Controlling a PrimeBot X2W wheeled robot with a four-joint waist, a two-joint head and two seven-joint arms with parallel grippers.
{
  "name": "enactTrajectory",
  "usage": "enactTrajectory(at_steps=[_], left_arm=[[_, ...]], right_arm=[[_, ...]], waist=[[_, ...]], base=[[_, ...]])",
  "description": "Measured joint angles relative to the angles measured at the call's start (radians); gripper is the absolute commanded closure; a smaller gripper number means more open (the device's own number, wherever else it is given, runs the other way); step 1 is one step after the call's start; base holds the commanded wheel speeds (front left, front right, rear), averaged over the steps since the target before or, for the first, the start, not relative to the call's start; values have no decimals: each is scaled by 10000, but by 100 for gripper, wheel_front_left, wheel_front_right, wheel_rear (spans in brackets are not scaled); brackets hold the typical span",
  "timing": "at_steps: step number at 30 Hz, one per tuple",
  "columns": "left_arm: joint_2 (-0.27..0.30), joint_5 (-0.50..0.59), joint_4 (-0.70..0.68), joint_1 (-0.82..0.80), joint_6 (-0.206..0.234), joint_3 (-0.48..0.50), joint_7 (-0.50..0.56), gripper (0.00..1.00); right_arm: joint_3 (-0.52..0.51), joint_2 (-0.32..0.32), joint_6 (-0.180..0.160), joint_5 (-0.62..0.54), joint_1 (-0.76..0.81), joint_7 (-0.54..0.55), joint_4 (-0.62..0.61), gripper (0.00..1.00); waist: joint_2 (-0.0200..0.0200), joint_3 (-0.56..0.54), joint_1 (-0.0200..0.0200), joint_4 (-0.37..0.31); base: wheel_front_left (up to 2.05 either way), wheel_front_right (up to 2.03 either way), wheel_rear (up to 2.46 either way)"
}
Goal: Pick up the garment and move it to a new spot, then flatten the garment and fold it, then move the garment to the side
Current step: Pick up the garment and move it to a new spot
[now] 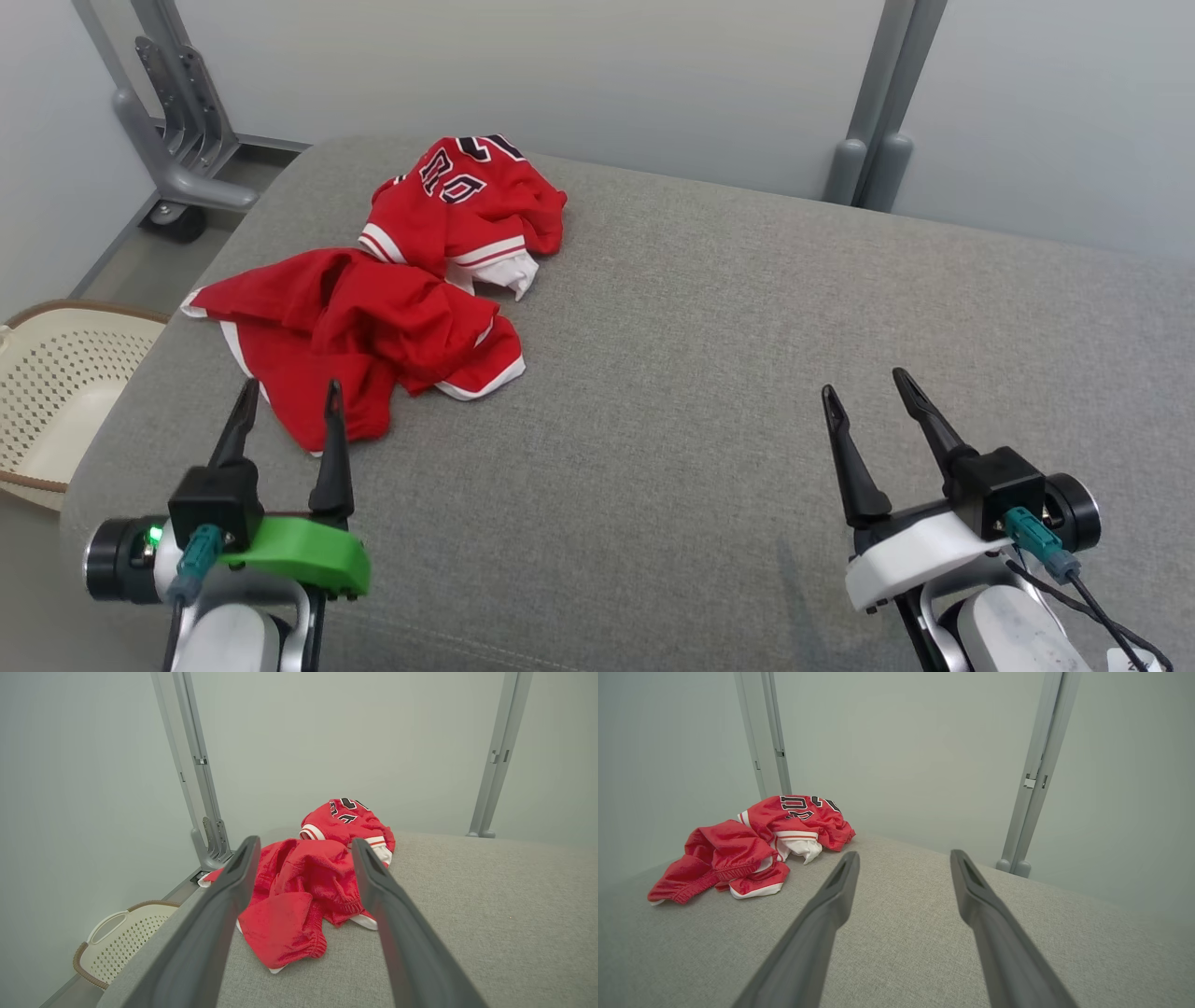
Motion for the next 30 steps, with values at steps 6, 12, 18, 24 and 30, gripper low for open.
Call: enactTrajectory(at_steps=[6, 12, 18, 24, 30], left_arm=[[69, -117, 717, -1498, -144, 136, 560, 0], [46, -481, 1461, -2494, -146, 570, 1064, 0], [86, -792, 2261, -3432, -82, 976, 1653, 0], [253, -805, 2986, -4109, 67, 1269, 2071, 0], [466, -633, 3626, -4790, 259, 1409, 2251, 0]], right_arm=[[169, -96, 121, -238, -304, 0, -105, 0], [345, -257, 280, -345, -762, -2, -255, 0], [399, -405, 443, -602, -1340, -12, -462, 0], [422, -512, 545, -709, -1908, -13, -617, 0], [324, -593, 583, -763, -2250, -13, -686, 0]], waist=[[0, 396, 0, -308], [0, 911, 0, -686], [0, 1563, 0, -1149], [0, 2280, 0, -1667], [0, 3001, 0, -2120]], base=[[0, 0, 0], [0, 0, 0], [0, 0, 0], [0, 0, 0], [0, 0, 0]])
